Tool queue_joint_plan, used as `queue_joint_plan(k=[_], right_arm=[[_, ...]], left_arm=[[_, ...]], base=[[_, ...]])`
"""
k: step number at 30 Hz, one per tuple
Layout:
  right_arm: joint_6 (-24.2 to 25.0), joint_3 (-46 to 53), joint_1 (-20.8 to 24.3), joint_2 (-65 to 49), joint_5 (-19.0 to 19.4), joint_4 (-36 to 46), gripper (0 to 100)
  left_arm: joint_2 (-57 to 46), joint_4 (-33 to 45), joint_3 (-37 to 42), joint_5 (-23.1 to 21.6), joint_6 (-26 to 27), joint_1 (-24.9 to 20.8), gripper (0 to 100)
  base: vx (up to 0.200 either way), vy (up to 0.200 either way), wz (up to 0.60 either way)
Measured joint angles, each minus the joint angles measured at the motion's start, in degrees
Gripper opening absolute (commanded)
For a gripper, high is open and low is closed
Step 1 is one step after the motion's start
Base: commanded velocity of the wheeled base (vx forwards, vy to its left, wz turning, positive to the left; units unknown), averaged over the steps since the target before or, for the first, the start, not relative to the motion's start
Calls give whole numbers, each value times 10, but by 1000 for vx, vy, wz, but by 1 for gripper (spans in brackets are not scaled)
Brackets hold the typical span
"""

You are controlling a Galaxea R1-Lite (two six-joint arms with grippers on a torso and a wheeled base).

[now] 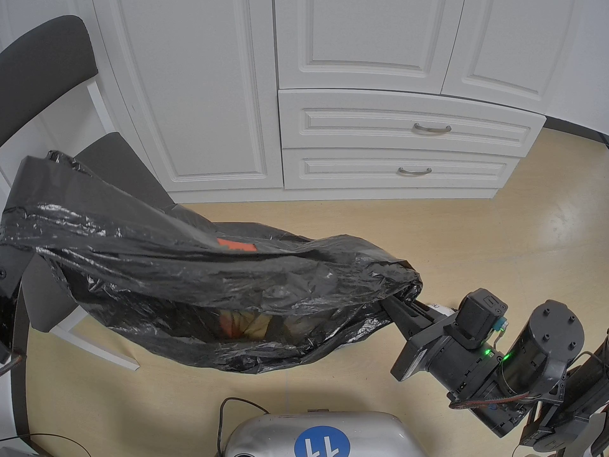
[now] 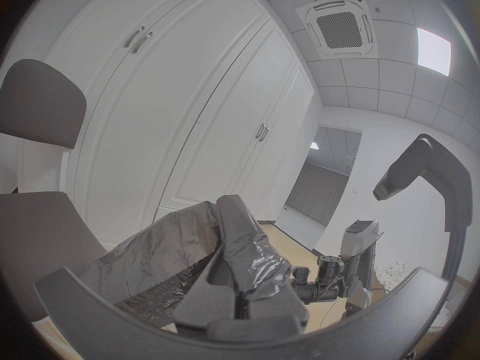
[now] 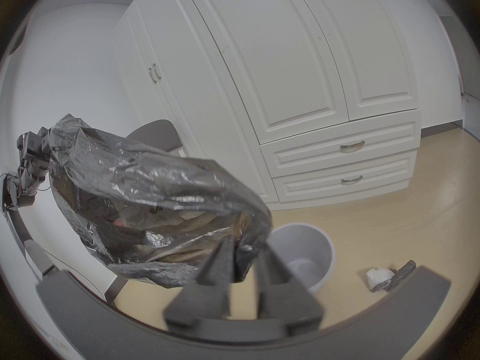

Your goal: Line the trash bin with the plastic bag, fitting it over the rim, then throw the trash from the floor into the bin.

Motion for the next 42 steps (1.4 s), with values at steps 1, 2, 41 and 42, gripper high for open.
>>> queue_joint_plan(k=[1, 2, 41, 42], right_arm=[[6, 0, 0, 0, 1, 0, 0], [11, -1, 0, 0, 3, 0, 0], [-40, -98, -35, -444, 90, 636, 0], [-40, -97, -34, -448, 102, 636, 0]], left_arm=[[0, 0, 2, 0, 0, 0, 0], [0, 0, 4, 0, 0, 0, 0], [126, 201, -23, 87, -13, -11, 0], [131, 192, -24, 85, -13, -17, 0]], base=[[0, 0, 0], [0, 0, 0], [0, 0, 0], [0, 0, 0]])
